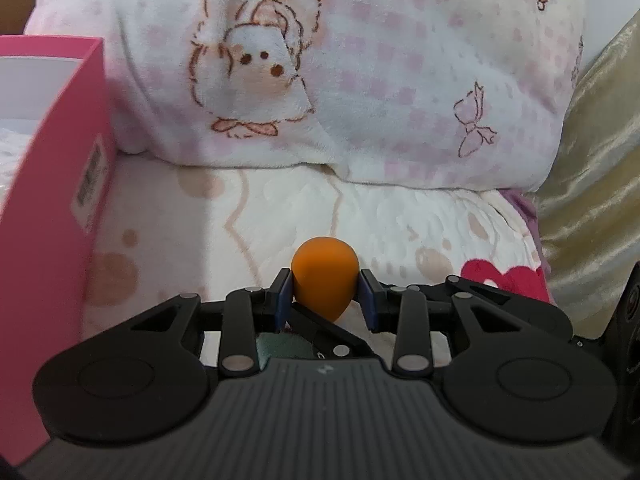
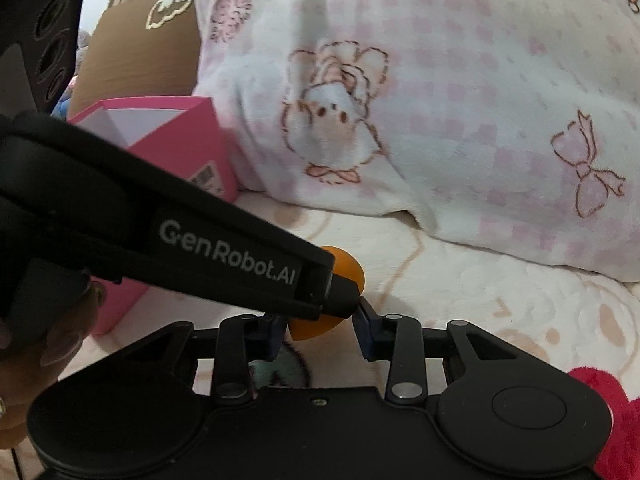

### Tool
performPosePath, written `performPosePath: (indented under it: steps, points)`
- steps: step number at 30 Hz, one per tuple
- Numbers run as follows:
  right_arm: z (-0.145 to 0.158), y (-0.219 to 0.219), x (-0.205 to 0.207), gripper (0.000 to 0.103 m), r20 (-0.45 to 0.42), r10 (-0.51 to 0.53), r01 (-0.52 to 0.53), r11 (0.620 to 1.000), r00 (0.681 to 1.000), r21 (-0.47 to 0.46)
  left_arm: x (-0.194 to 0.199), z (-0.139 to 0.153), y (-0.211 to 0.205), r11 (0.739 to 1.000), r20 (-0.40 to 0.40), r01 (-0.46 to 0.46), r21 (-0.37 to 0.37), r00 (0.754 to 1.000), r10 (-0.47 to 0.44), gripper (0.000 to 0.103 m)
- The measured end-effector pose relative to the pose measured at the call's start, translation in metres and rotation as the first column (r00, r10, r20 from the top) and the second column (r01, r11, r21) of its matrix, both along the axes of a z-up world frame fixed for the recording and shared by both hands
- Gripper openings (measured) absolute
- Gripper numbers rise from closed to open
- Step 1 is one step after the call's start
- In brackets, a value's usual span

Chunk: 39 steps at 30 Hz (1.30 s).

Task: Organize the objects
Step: 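Lift the sponge with the left gripper and carry it toward the pink box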

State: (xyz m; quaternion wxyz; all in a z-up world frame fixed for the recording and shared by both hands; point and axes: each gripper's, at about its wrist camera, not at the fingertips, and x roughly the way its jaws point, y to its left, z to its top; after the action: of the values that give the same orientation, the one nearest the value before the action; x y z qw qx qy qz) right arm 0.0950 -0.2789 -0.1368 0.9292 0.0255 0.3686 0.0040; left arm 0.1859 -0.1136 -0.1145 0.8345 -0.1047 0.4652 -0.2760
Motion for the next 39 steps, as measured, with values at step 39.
performPosePath:
  steps: [39]
  points:
    - [0.067, 0.092, -0.108, 0.040, -0.003, 0.224, -0.224, 0.973, 0.974, 0.055, -0.136, 0.083, 0.105, 0.997, -0.055, 0.050, 0.066, 0.997, -0.047, 0.032]
